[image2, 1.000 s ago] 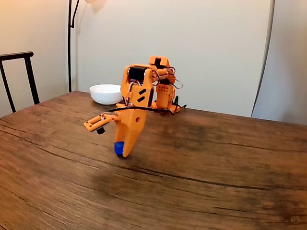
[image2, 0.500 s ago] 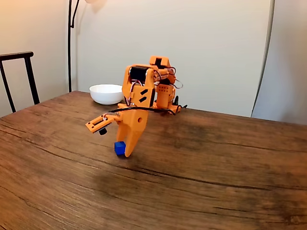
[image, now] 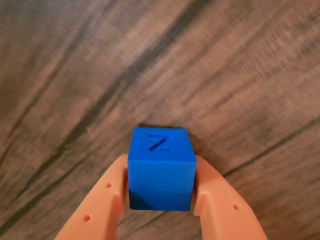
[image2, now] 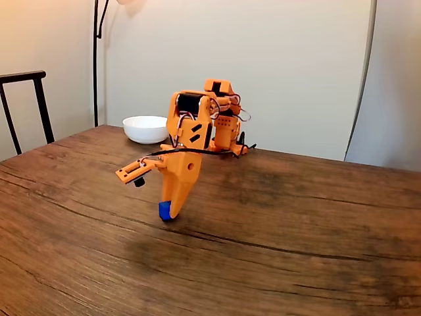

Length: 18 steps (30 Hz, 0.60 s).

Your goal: Grasp the cube and drop it in the bowl

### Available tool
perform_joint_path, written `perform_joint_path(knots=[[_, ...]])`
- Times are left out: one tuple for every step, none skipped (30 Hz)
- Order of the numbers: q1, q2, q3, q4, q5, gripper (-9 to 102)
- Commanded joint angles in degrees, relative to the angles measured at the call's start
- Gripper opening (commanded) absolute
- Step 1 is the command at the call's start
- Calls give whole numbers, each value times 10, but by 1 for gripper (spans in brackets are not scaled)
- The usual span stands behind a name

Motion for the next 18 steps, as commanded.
perform_joint_path(knots=[[-1, -36, -24, 1, -2, 8], [0, -40, -32, 1, 0, 8], [0, -45, -37, 1, 0, 8], [1, -47, -41, 1, 1, 8], [1, -49, -45, 1, 1, 8], [1, -49, -47, 2, 1, 8], [1, -49, -48, 2, 1, 8], [1, -47, -48, 2, 1, 8], [1, -43, -48, 4, 2, 8], [1, -42, -53, 12, 2, 8], [2, -42, -64, 25, 2, 8], [2, -42, -80, 40, 2, 8], [2, -42, -98, 59, 3, 8], [2, -42, -117, 76, 3, 8], [2, -42, -135, 92, 7, 8], [2, -43, -153, 105, 20, 8], [3, -43, -170, 114, 35, 8], [4, -43, -185, 121, 47, 8]])
